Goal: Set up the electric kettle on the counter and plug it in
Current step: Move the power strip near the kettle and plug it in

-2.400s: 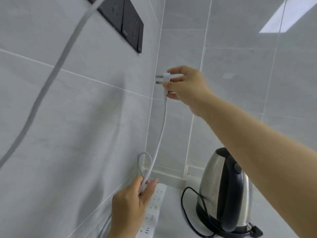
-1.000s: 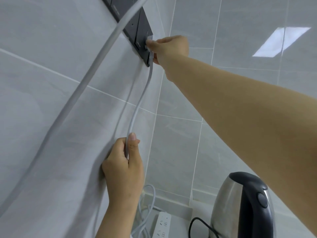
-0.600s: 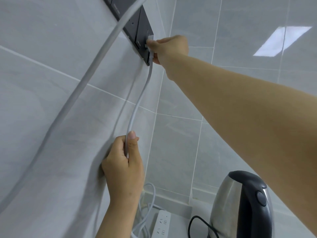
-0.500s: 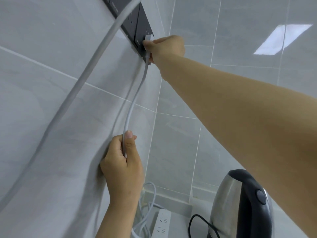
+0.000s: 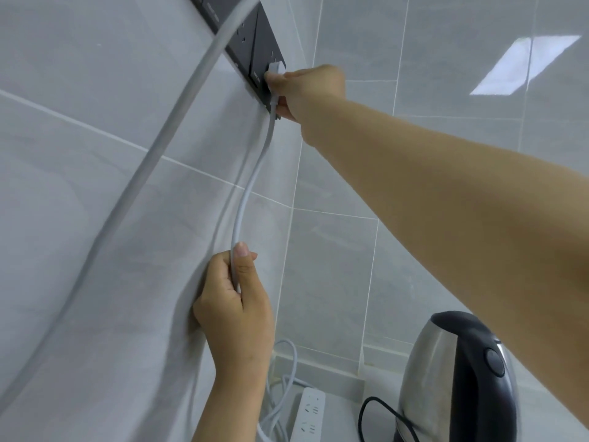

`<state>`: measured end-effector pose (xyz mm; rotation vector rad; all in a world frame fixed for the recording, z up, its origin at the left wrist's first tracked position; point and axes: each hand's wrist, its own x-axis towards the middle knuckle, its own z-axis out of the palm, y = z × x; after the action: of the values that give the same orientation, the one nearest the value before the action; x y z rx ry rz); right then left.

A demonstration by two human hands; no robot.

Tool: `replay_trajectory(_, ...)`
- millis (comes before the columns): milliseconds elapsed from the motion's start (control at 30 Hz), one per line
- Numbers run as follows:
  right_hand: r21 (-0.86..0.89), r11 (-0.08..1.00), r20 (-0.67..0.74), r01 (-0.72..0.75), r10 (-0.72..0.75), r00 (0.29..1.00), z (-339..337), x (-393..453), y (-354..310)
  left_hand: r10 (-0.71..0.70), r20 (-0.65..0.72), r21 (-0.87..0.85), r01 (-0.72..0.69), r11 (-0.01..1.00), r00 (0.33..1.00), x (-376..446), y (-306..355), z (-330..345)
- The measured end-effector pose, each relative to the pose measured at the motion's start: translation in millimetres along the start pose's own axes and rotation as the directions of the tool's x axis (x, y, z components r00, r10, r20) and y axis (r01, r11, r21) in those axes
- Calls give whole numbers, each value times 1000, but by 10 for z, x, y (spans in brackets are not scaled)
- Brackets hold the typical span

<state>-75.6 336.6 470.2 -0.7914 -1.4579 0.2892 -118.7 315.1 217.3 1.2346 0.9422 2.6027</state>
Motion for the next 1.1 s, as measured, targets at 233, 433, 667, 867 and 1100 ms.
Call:
replay_trajectory(233,-22,999,6,-41,41,999,6,15,-97,13,19,41,-14,999,1000,-39,-12,32)
replay_trajectory(433,149,989,5,-21,21,1000,-18,9,120,81,28,119,-84,989,996,-42,-32,5)
replay_trajectory(667,208,976,-61,-68,82,995,145,-314,426,50,92,167,-65,984,994,-173,-74,-47)
replay_trajectory(867,307,925,59,-223,215,975,57,-768,517,-14,192,213,-27,977,981,-421,-75,-170)
replay_trajectory(1100,356,870,163,-343,303,939,6,-1348,598,-98,190,287,40,957,977,-558,-55,-261)
